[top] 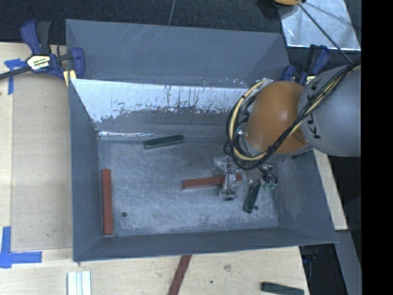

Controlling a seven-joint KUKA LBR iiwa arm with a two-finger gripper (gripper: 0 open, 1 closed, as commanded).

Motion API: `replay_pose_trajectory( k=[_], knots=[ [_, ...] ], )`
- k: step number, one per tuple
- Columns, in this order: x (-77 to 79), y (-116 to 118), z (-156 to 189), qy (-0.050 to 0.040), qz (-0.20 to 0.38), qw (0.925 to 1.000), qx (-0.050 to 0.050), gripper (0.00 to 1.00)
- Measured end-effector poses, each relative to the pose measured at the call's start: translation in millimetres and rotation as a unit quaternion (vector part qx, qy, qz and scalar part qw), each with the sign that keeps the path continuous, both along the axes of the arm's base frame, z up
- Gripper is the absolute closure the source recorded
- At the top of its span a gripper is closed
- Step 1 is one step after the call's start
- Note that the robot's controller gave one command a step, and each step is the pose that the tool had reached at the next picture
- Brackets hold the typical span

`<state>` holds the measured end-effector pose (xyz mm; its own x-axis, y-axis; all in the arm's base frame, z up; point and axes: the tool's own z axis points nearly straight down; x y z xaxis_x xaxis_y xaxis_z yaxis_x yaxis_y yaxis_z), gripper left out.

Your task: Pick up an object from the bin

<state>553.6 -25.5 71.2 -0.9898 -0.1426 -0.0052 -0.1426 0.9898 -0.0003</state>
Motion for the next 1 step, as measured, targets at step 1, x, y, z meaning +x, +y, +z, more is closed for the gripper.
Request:
replay_pose_trajectory(
  k=[1],
  knots=[
    [15.9,7.7,173.9,-0.0032,-0.003,1.0,-0.001,1.0]
  ],
)
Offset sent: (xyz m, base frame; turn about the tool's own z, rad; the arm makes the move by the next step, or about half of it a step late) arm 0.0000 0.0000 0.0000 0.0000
